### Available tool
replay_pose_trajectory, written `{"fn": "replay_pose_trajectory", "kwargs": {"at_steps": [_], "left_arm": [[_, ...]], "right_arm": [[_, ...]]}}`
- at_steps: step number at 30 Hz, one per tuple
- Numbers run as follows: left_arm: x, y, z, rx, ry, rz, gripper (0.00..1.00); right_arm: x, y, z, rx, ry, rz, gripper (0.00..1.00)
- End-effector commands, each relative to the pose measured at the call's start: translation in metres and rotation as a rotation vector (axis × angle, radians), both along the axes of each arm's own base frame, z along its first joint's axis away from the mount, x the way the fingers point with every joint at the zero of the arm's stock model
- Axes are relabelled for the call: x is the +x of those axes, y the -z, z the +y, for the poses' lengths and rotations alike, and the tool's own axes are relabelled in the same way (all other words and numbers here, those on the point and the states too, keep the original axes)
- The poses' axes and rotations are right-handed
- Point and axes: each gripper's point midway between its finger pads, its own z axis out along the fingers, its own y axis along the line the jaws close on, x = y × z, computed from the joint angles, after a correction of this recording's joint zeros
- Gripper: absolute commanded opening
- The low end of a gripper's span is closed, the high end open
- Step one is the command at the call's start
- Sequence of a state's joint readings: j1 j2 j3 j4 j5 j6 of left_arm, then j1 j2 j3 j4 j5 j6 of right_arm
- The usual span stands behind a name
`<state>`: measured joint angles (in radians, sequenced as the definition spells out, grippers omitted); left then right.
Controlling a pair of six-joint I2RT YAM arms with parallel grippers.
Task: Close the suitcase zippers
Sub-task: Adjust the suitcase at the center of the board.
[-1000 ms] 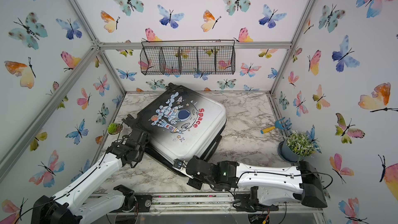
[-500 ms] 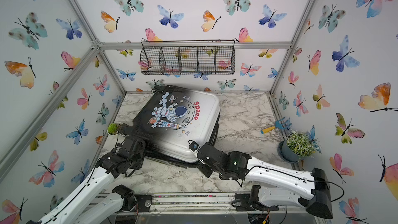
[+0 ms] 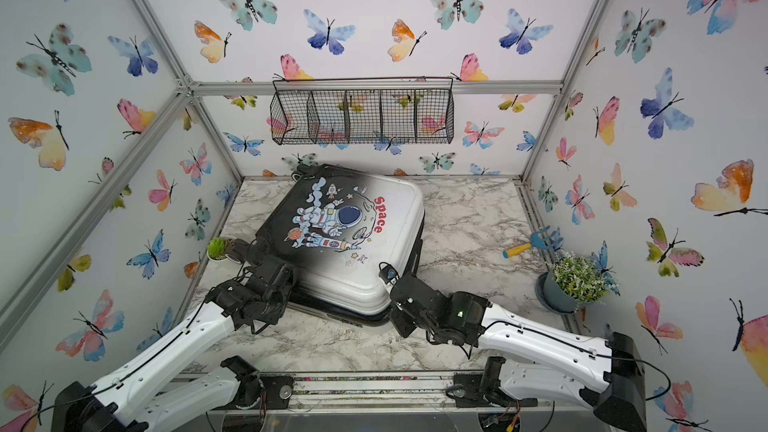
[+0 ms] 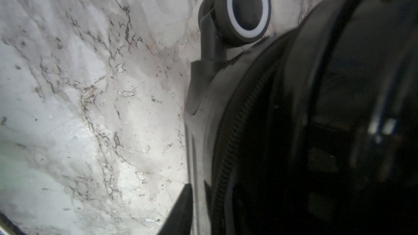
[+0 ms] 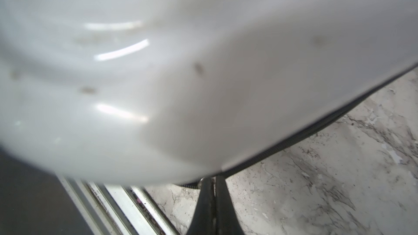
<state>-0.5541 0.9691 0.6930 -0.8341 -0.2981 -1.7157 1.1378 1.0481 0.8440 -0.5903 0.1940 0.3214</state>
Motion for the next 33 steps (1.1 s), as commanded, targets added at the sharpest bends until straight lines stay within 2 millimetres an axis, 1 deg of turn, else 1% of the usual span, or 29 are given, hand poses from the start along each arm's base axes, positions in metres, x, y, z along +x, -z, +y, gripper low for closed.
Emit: {"fn": "replay_pose_trajectory", "kwargs": {"at_steps": [1, 4, 6, 8, 10, 12, 13, 15, 16, 17, 18, 20, 22, 24, 25, 27, 29, 33], "left_arm": [[0.0, -0.014, 0.009, 0.067, 0.047, -0.036, 0.57], [0.008, -0.04, 0.018, 0.172, 0.151, -0.104, 0.72], [0.005, -0.058, 0.032, 0.286, 0.204, -0.089, 0.81], [-0.005, -0.074, 0.049, 0.39, 0.237, -0.054, 0.9], [-0.007, -0.094, 0.06, 0.492, 0.321, -0.073, 0.91], [-0.002, -0.119, 0.066, 0.589, 0.416, -0.128, 0.92], [0.002, -0.135, 0.068, 0.651, 0.493, -0.161, 0.92], [0.011, -0.167, 0.07, 0.745, 0.604, -0.241, 0.89], [0.019, -0.184, 0.064, 0.793, 0.702, -0.294, 0.87], [0.025, -0.196, 0.063, 0.818, 0.752, -0.322, 0.85], [0.03, -0.203, 0.062, 0.839, 0.797, -0.329, 0.84], [0.04, -0.209, 0.057, 0.866, 0.958, -0.309, 0.86], [0.046, -0.207, 0.058, 0.896, 1.106, -0.243, 0.89], [0.052, -0.21, 0.065, 0.941, 1.177, -0.186, 0.9], [0.053, -0.212, 0.06, 0.963, 1.234, -0.197, 0.91], [0.054, -0.21, 0.049, 0.942, 1.325, -0.219, 0.93], [0.045, -0.196, 0.031, 0.877, 1.481, -0.23, 0.91], [0.021, -0.182, 0.004, 0.766, 1.644, -0.306, 0.87]], "right_arm": [[0.012, -0.005, -0.009, 0.001, 0.044, -0.046, 0.04], [0.023, -0.006, -0.016, -0.003, 0.082, -0.058, 0.04], [0.031, -0.009, -0.02, -0.004, 0.094, -0.064, 0.04], [0.038, -0.012, -0.023, -0.017, 0.099, -0.076, 0.04], [0.043, -0.012, -0.026, -0.03, 0.098, -0.079, 0.04], [0.049, -0.012, -0.032, -0.035, 0.105, -0.077, 0.04], [0.052, -0.012, -0.035, -0.033, 0.109, -0.075, 0.04], [0.061, -0.012, -0.045, -0.034, 0.125, -0.066, 0.04], [0.066, -0.011, -0.051, -0.04, 0.134, -0.06, 0.04], [0.072, -0.013, -0.057, -0.045, 0.146, -0.064, 0.04], [0.078, -0.014, -0.062, -0.052, 0.155, -0.071, 0.04], [0.093, -0.017, -0.074, -0.067, 0.18, -0.082, 0.04], [0.106, -0.021, -0.084, -0.071, 0.205, -0.092, 0.04], [0.116, -0.019, -0.092, -0.092, 0.218, -0.101, 0.04], [0.122, -0.019, -0.096, -0.103, 0.224, -0.105, 0.04], [0.134, -0.019, -0.105, -0.108, 0.247, -0.107, 0.04], [0.149, -0.015, -0.116, -0.114, 0.271, -0.108, 0.04], [0.175, -0.008, -0.137, -0.129, 0.303, -0.108, 0.04]]}}
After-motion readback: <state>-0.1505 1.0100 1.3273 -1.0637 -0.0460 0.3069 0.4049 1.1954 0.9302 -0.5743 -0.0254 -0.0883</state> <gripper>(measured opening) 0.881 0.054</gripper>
